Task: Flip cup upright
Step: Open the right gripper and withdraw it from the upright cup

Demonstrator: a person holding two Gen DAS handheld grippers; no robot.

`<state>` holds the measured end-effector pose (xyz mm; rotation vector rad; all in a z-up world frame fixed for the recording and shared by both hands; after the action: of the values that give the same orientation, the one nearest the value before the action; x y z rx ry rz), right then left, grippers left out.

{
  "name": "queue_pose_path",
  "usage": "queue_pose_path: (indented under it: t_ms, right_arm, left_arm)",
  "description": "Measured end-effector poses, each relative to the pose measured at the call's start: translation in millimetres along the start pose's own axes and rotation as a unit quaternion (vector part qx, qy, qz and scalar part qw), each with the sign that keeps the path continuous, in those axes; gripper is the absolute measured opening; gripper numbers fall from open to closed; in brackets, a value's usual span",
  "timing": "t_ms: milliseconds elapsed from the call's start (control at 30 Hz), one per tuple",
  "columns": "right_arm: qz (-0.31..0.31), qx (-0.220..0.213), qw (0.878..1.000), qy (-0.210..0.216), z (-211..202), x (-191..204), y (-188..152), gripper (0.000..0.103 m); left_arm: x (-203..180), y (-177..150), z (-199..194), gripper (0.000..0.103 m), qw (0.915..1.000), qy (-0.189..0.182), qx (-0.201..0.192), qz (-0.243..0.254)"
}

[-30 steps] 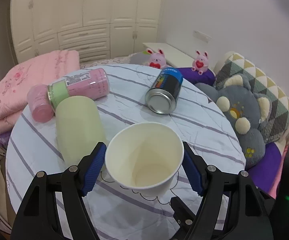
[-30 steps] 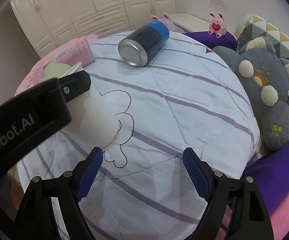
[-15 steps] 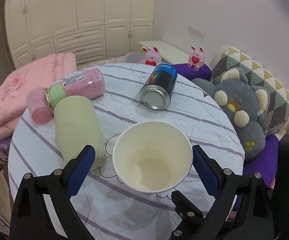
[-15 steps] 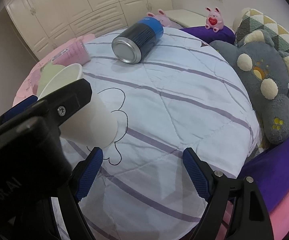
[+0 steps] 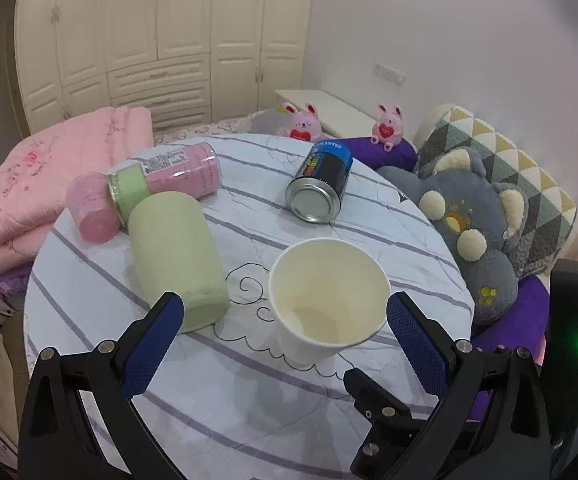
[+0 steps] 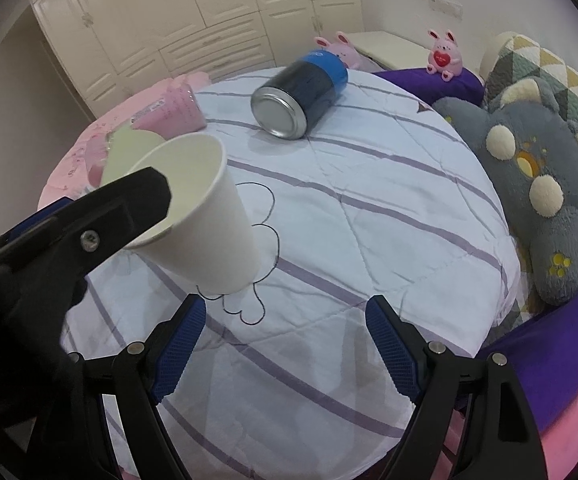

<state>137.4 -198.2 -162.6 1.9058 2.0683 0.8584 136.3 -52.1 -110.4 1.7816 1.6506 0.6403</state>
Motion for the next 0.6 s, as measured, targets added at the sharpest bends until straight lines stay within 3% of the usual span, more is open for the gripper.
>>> queue_pose_path:
  t_ms: [300,600]
  right_arm:
    - [-0.027,-0.029,0.999,0.022,-18,10,-1,0.083]
    - [-0.061,-0.086,0.993,0.054,-47,20,-4,0.083]
  left_arm:
    - [12,-7,-29,0.103,0.9998,0.003,-0.021,0.0]
    - [27,-13,-60,0.103,0.9976,0.037,-0.058,0.003]
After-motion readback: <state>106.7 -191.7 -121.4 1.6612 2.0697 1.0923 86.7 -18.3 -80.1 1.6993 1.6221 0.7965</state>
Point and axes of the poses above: each gripper's, at about its wrist camera, not at the fingertips, and z roughly the way its jaws point, x to its left, y to its top, the point moved 3 cm from there along z, roughly the way its jaws point, and after that the axes turned 4 degrees about z, right-handed, at the moved point
